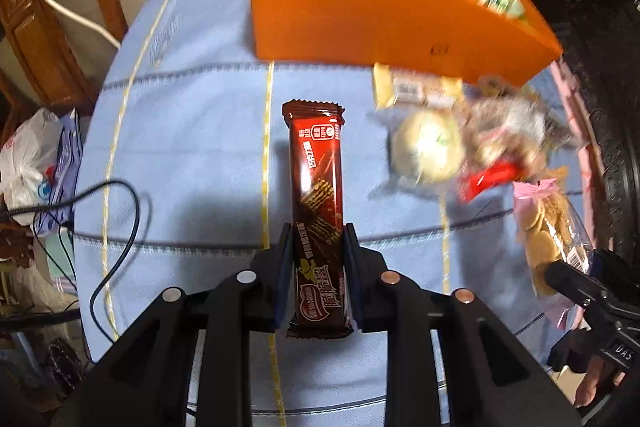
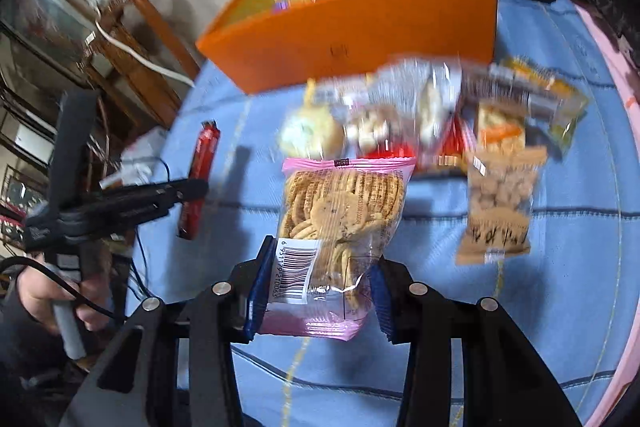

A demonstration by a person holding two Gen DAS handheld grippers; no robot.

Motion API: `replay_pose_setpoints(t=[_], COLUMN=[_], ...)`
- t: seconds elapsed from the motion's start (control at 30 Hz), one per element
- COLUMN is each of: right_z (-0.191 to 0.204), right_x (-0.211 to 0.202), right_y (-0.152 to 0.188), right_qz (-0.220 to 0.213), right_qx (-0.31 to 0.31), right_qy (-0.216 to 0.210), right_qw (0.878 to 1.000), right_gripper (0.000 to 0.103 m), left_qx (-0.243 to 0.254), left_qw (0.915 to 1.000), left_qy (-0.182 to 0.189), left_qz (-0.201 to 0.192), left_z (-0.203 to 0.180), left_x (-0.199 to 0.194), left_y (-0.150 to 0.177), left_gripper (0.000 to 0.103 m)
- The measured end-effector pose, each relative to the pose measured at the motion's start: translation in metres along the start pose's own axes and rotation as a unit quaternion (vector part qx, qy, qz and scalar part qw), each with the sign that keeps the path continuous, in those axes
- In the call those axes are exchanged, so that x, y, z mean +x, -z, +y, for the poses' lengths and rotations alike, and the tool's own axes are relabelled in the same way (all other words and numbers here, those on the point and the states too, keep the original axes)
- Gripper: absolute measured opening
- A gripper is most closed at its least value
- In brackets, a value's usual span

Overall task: Organize snacks
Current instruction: 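Carry both items over the orange box and open both tools to drop them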

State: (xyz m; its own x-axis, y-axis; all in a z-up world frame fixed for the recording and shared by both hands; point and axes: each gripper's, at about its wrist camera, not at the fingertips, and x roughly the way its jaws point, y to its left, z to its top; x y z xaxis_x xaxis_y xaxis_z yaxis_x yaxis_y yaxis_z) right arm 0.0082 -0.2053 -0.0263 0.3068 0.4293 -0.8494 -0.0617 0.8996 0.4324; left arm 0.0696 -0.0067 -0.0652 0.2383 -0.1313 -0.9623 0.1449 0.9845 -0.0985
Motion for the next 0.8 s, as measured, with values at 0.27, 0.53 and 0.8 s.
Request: replay_pose_setpoints(t=[0.27, 0.53, 0.8], right_z=[-0.001, -0.004, 0.006], right_x=[-0.037, -0.039, -0.034], right_y=[-0.069, -0.128, -0.167], right_qz=[-0.094, -0.134, -0.167], right_qx=[-0.025, -0.040, -0.050], right_qy=[0.019, 0.026, 0.046], right_qw=[0.995, 0.990, 0.984], right_gripper=[0.044, 0.044, 0.044], left_qx=[0.028, 0.041, 0.030], left_qw=[0.9965, 0.9911, 0.9894], left_qy=[0.012, 0.013, 0.015], left_qz=[-0.078, -0.126, -0.141], left_z=[-0.016, -0.033, -0.036], left_x=[-0.041, -0.064, -0.061], left_y=[-0.065, -0.124, -0.173], left_gripper=[0.023, 0.023, 0.023])
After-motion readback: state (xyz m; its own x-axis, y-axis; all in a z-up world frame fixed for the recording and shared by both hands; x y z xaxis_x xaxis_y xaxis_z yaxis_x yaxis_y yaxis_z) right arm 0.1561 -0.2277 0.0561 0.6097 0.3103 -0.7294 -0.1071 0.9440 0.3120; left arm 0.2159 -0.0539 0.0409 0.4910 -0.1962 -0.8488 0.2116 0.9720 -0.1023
